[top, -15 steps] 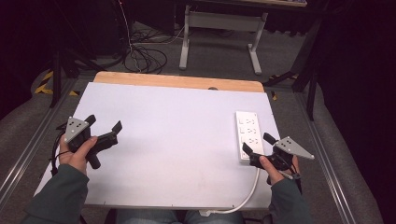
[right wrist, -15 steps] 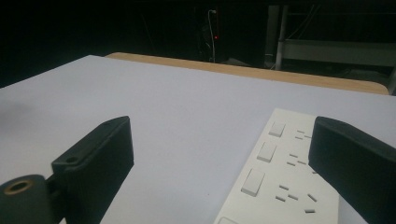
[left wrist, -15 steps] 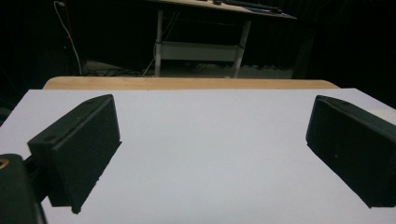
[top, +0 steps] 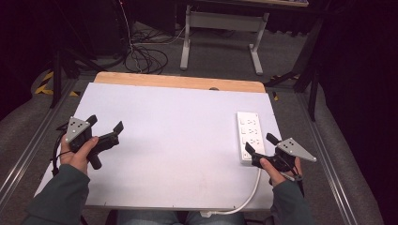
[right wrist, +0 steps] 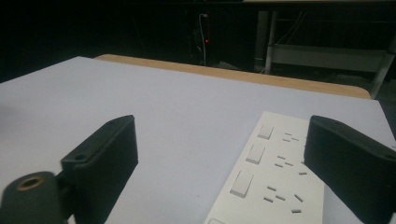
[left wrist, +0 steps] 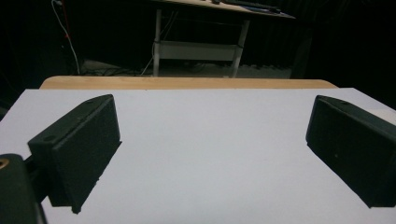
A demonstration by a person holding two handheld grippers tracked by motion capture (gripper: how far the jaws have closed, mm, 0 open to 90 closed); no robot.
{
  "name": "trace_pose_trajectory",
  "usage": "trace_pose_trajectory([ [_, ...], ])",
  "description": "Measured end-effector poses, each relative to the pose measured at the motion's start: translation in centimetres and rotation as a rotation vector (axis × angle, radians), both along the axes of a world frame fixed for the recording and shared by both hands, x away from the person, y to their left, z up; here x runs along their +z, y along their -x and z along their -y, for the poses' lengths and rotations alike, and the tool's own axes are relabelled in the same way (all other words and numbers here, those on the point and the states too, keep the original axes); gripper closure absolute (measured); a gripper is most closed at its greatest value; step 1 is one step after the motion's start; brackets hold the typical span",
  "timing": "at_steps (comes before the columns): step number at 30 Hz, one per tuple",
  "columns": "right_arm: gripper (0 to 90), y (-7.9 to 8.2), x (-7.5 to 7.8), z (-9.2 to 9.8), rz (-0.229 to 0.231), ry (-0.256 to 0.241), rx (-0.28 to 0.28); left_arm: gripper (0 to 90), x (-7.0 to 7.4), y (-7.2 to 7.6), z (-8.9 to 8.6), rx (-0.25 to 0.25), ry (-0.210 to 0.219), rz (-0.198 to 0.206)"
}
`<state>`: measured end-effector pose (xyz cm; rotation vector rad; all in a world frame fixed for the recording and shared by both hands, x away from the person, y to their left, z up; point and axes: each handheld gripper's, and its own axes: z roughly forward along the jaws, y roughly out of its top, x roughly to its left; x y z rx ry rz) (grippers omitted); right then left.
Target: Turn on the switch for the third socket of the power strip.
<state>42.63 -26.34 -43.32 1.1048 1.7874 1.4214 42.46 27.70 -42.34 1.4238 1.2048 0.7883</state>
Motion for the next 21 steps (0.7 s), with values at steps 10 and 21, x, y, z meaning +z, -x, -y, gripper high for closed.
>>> trace_pose_trajectory([
  [10,27.0,0.03,0.05,0.33,-0.026,-0.018,-0.048,3.5,-0.01,-0.16,0.14,-0.004,0.001,0.001],
  [21,67.9,0.07,0.53,0.76,-0.028,-0.025,-0.052,3.6,-0.03,-0.16,0.14,-0.003,0.003,-0.001],
])
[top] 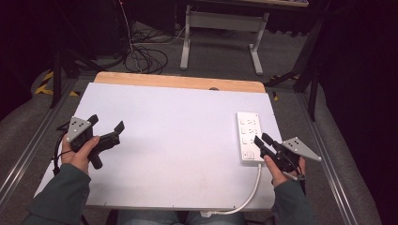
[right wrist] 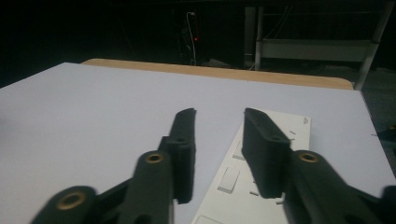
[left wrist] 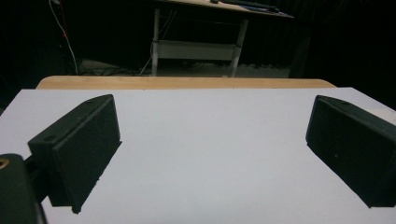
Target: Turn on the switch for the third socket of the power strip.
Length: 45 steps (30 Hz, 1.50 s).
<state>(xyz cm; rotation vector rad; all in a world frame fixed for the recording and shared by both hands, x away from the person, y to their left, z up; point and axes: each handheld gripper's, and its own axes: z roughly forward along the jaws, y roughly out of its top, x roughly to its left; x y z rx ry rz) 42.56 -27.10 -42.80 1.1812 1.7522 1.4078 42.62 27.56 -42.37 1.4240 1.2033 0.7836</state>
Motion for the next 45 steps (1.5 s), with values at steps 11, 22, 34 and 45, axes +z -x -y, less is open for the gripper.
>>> trace_pose_trajectory([
  [11,90.0,-0.8,0.1,-0.5,-0.007,0.070,-0.003,3.7,0.0,0.0,-0.1,-0.003,-0.004,0.001],
  [22,90.0,-1.7,-0.1,-0.9,-0.028,0.106,-0.016,3.8,0.0,-0.1,0.1,-0.009,-0.011,0.001],
  [34,90.0,-3.7,-0.4,-1.4,-0.051,0.160,-0.042,3.9,0.0,-0.1,0.1,-0.011,-0.015,-0.003],
  [45,90.0,-5.2,-0.5,-1.6,-0.072,0.173,-0.054,4.0,-0.2,-0.3,0.1,-0.016,-0.025,-0.007],
])
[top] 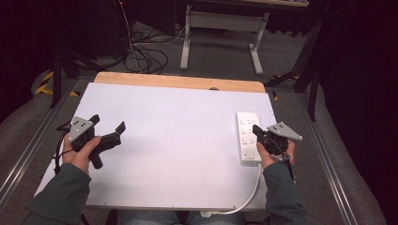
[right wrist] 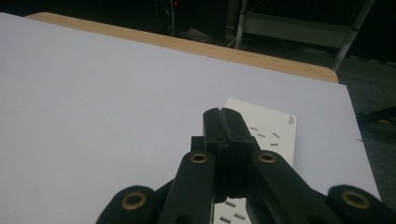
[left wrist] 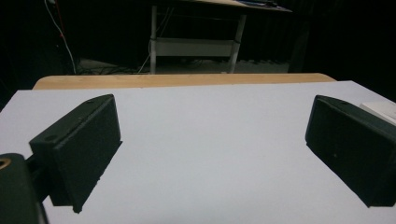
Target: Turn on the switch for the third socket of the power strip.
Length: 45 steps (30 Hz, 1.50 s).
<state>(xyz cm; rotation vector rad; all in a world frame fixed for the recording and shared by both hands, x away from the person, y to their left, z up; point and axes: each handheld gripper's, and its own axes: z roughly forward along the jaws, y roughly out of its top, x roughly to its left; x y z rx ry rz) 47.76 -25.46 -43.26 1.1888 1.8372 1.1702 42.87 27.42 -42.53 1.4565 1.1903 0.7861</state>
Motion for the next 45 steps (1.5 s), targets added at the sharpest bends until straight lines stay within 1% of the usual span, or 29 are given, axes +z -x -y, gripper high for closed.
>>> trace_pose_trajectory([
  [15,90.0,-1.9,-0.5,-0.2,-0.037,0.027,-0.016,4.2,0.0,0.0,0.1,-0.005,-0.003,-0.004],
  [21,90.0,-2.5,-0.7,-0.3,-0.059,0.025,-0.019,4.2,-0.1,0.0,0.1,-0.007,-0.006,-0.008],
  [26,90.0,-3.1,-0.8,-0.5,-0.066,0.025,-0.016,4.1,-0.1,0.0,0.2,-0.008,-0.006,-0.006],
  [32,90.0,-4.2,-1.0,-0.9,-0.085,0.030,-0.017,4.1,-0.1,-0.1,0.1,-0.008,0.000,-0.010],
  [34,90.0,-4.5,-1.1,-1.0,-0.084,0.038,-0.015,4.1,-0.1,-0.1,0.1,-0.009,-0.002,-0.007],
  [35,90.0,-4.7,-1.1,-1.2,-0.087,0.034,-0.018,4.2,-0.1,-0.1,0.2,-0.010,-0.002,-0.008],
  [36,90.0,-4.8,-1.1,-1.2,-0.082,0.042,-0.012,4.2,-0.1,-0.1,0.2,-0.010,-0.002,-0.008],
  [42,90.0,-5.7,-1.1,-1.3,-0.088,0.037,-0.015,4.2,-0.2,-0.1,0.1,-0.009,0.001,-0.012],
  [45,90.0,-6.1,-1.2,-1.5,-0.090,0.042,-0.018,4.2,-0.2,-0.1,0.1,-0.011,-0.001,-0.012],
])
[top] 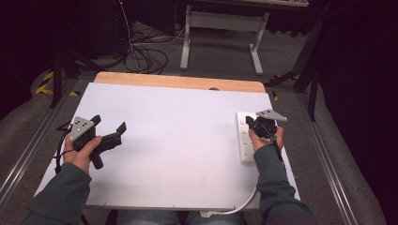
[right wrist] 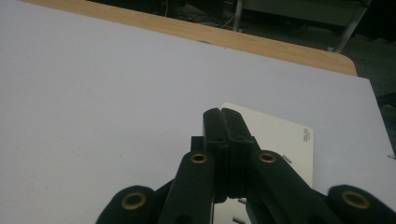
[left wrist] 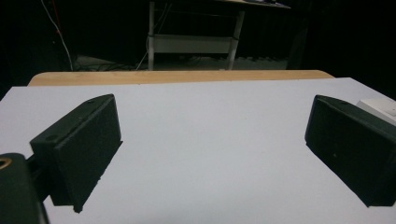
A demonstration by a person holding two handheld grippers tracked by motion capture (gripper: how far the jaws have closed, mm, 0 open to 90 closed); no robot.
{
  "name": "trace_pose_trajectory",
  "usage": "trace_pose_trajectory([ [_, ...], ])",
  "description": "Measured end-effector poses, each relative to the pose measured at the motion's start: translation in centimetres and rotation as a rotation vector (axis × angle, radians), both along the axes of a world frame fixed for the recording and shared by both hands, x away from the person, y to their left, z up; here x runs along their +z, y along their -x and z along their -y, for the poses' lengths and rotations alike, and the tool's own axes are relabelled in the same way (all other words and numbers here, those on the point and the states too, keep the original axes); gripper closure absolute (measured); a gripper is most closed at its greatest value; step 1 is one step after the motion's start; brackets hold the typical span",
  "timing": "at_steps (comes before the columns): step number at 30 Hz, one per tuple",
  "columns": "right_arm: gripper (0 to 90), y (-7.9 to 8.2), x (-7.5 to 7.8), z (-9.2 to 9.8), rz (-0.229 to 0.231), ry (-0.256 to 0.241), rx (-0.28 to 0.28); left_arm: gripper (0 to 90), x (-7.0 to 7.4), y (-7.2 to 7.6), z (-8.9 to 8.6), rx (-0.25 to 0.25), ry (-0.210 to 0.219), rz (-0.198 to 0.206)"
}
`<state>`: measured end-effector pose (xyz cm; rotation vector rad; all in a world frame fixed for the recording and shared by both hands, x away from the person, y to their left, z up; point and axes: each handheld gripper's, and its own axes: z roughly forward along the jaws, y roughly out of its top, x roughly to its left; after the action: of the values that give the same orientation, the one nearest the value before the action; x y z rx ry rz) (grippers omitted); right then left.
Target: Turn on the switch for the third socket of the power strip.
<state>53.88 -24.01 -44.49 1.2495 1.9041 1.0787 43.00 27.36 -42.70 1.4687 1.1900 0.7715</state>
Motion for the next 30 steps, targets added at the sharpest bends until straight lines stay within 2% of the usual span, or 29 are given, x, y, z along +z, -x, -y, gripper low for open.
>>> trace_pose_trajectory([
  [10,90.0,-0.9,-0.1,-0.4,-0.007,0.020,0.004,4.2,0.0,0.1,0.0,-0.002,-0.003,-0.001],
  [18,90.0,-2.2,-0.6,-0.6,-0.051,0.037,-0.015,4.2,0.0,0.1,0.0,-0.005,-0.005,-0.005],
  [22,90.0,-2.9,-1.1,-0.4,-0.089,0.040,-0.031,4.2,-0.1,0.1,0.0,-0.004,-0.003,-0.004],
  [24,90.0,-3.2,-1.2,-0.4,-0.091,0.038,-0.035,4.3,0.0,0.1,0.0,-0.006,-0.005,-0.006],
  [30,90.0,-3.6,-1.5,-0.5,-0.128,0.052,-0.023,4.4,-0.1,0.1,0.0,-0.007,-0.003,-0.007],
])
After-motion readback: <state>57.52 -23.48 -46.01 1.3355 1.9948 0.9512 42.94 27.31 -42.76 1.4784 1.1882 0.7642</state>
